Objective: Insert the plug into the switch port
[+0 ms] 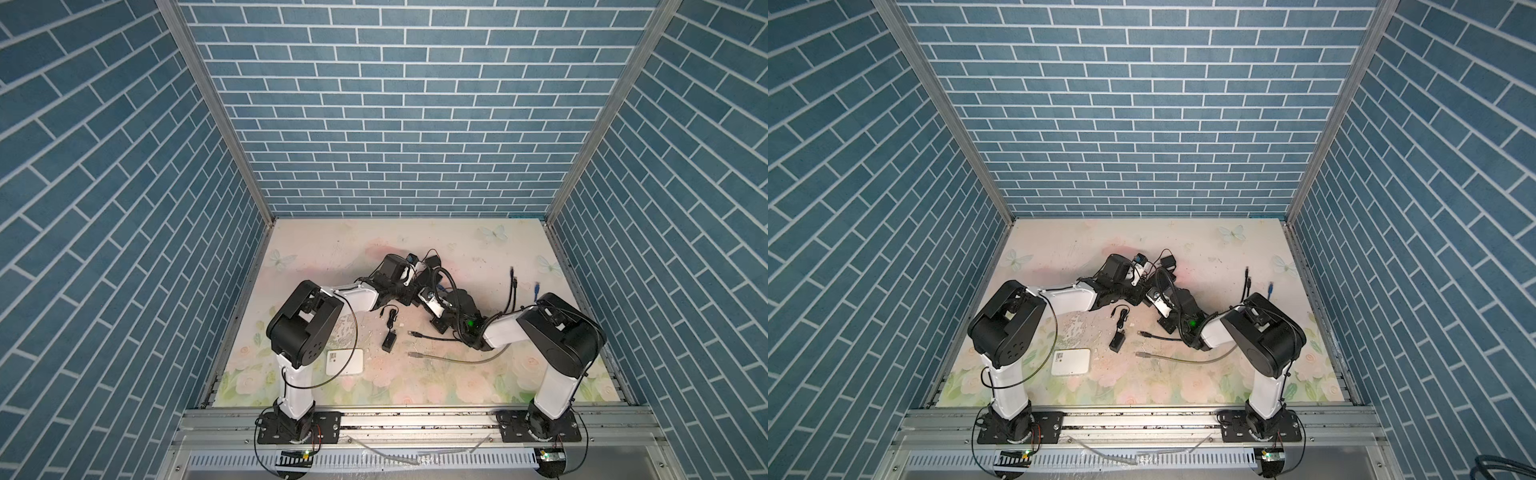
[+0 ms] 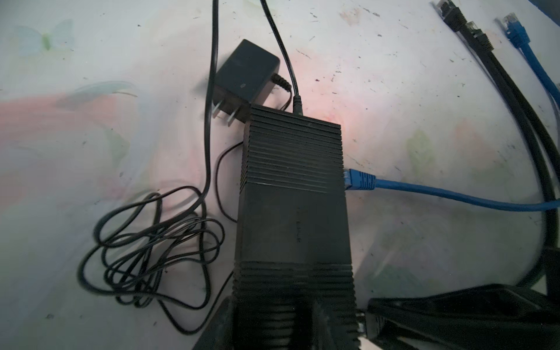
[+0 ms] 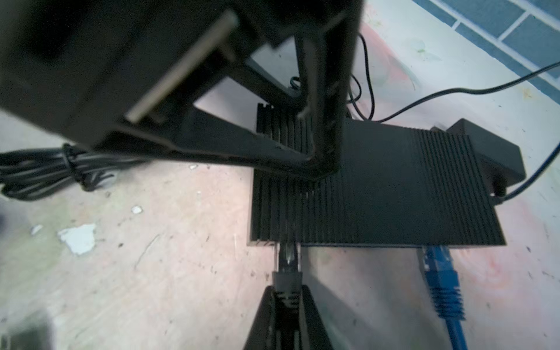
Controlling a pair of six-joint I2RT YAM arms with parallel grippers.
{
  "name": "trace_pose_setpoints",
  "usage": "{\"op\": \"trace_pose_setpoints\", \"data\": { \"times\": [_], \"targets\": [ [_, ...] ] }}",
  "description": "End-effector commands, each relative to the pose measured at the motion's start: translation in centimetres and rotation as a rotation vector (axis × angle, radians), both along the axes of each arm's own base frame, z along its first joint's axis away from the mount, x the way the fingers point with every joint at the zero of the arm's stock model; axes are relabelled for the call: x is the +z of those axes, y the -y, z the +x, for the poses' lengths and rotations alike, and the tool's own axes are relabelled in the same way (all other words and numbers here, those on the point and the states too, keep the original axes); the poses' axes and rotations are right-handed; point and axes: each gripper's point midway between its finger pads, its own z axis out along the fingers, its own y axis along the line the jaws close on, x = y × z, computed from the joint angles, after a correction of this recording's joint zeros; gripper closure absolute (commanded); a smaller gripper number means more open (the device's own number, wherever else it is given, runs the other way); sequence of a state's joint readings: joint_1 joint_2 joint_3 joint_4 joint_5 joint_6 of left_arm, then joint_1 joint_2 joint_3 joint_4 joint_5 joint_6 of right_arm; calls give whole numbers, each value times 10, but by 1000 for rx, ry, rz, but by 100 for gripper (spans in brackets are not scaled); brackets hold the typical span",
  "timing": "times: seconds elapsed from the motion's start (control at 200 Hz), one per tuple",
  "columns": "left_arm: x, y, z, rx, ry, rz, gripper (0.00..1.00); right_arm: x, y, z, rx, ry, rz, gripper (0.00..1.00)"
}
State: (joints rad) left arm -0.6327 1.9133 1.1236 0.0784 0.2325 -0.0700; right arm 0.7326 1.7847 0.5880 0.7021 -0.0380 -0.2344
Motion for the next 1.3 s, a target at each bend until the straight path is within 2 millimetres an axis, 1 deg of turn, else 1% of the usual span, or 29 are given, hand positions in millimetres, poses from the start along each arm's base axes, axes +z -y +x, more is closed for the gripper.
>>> {"op": "trace_pose_setpoints", "data": {
  "times": [0.0,0.115,0.245,0.29,0.305,0.315,0.41,0.61,0.695,0.845,0.935,1.1,1.245,1.295],
  "targets": [
    [3,30,-45,-155,-119,-31,51,59,-8,20,-55,166,122,100],
    [12,23,-30,-83,-93,-83,39,58,-1,25,-94,145,119,100],
    [27,12,-13,2,-49,-154,25,54,0,31,-104,98,118,100],
    [32,6,-8,30,-35,-164,10,54,0,33,-105,86,114,100],
    [33,4,-7,39,-34,-164,3,54,-1,33,-103,81,114,100],
    [34,3,-6,45,-31,-164,1,54,-1,34,-102,77,114,100],
    [42,-7,0,80,-6,-140,0,51,-2,38,-98,55,103,100],
    [47,-31,8,161,30,-90,0,45,-6,46,-76,11,98,100],
    [49,-36,6,175,43,-97,1,44,-6,53,-75,-2,91,100],
    [42,-42,1,187,35,-81,1,35,-21,50,20,-76,69,100],
    [40,-45,-2,190,32,-79,0,31,-25,52,40,-104,47,100],
    [37,-52,-6,207,35,-61,1,24,-29,46,77,-165,27,100],
    [38,-58,-6,226,48,-43,0,14,-29,34,85,-249,25,100],
    [38,-59,-6,224,50,-38,0,10,-29,27,98,-280,22,100]
  ]
}}
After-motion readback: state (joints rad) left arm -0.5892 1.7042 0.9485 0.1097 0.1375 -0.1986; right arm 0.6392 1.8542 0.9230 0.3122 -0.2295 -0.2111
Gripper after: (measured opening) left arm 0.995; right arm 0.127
